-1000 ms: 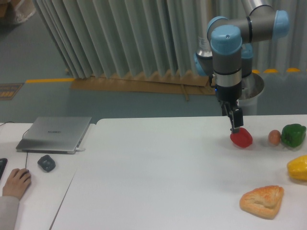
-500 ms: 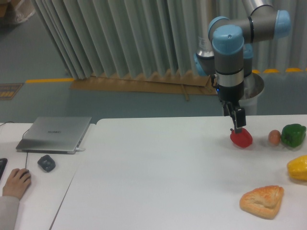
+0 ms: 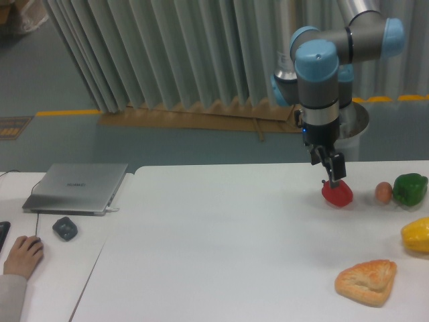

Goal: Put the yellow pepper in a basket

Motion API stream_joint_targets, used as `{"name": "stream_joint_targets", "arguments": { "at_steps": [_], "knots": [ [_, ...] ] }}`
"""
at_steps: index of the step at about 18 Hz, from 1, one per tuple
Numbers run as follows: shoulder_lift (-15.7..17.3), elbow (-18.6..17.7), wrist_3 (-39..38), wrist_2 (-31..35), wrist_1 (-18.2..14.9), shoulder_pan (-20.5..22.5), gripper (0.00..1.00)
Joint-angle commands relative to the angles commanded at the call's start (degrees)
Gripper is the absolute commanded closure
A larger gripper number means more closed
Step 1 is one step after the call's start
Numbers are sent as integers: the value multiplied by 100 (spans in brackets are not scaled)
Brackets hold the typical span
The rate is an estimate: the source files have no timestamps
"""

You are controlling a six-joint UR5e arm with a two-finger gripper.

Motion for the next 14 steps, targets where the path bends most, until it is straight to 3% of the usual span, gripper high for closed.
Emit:
{"name": "stream_joint_targets", "arguments": {
  "at_steps": [2,7,14],
  "knots": [
    [-273,290,-684,617,17,-71,0],
    [-327,422,-714,574,79,508,0],
    [-827,800,1761,557,158,710,0]
  ]
}}
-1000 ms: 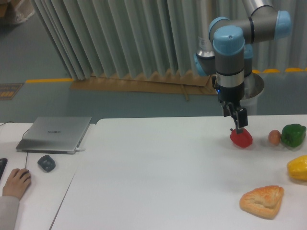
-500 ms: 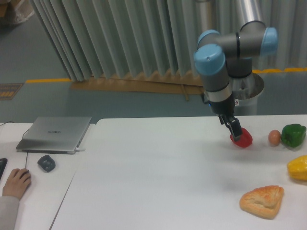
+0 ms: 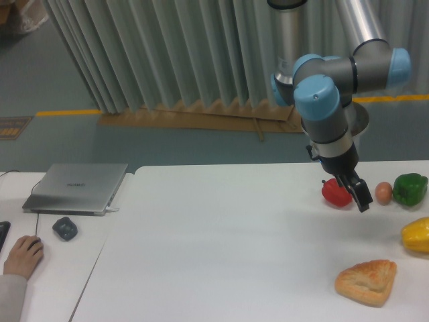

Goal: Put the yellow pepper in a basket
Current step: 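Move the gripper past the egg toward the yellow bell pepper, then lower the open gripper down onto the yellow bell pepper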

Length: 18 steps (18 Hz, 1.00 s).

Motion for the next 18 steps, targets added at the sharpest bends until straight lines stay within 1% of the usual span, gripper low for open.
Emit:
{"name": "stream_joint_targets", "arguments": {
  "at_steps": [1,3,4,7,11,15,18],
  "knots": [
    [-96,0,561,-9,0,158,0],
    [-325,-9,1004,-9,131,308,0],
    [-369,0,1171,-9,202,370,0],
    [-300,-44,1506,-70,185,598,0],
    [-133,-88,1524,-36,132,704,0],
    [-202,-105,1524,-62,141,915,0],
    [-343,-88,1525,-35,158,942,0]
  ]
}}
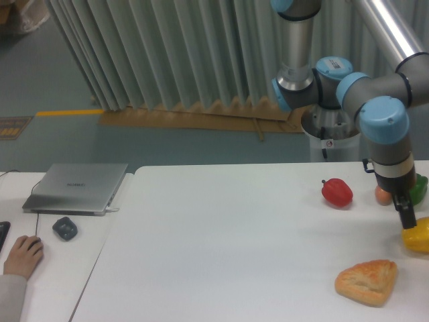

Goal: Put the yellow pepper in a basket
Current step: 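Lower the open gripper down onto the yellow bell pepper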

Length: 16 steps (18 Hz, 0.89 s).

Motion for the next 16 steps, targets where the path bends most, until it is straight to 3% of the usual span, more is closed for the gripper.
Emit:
{"name": "stream_joint_targets", "arguments": {
  "at_steps": [11,16],
  "knots": [
    [-378,176,237,44,88,228,0],
    [-580,184,228,79,360,237,0]
  ]
}}
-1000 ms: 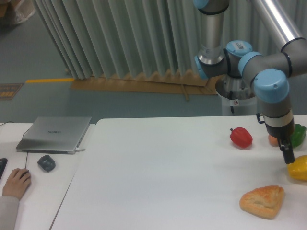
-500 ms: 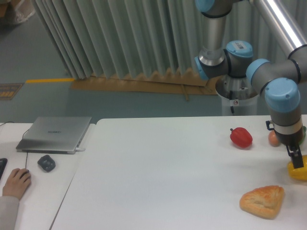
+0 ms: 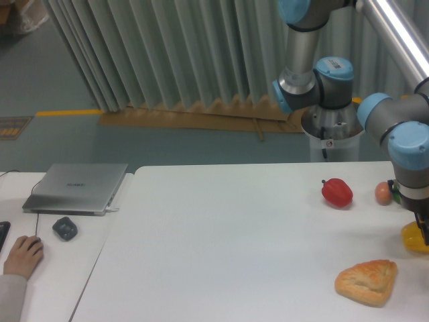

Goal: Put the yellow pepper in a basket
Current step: 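Lower the open gripper down onto the yellow bell pepper, then close the gripper around the yellow bell pepper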

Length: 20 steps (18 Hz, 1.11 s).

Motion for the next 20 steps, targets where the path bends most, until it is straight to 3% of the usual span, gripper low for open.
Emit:
{"name": "stream_joint_targets", "arguments": {
  "at_steps": [4,9,10,13,14,16,17,18,20],
  "knots": [
    [-202,-26,17,474,176,-9,0],
    [-246,-62,-9,492,185,-9,0],
    [-246,-61,-26,492,185,-9,4],
    [-246,-70,-62,510,167,-26,30],
    [-246,-62,-62,519,167,-35,30],
    [-246,-61,-70,545,158,-35,29],
    [-246,-61,-53,545,158,-35,24],
    [-238,-53,-1,536,158,-26,0],
    [-203,-9,9,510,123,9,0]
  ]
}}
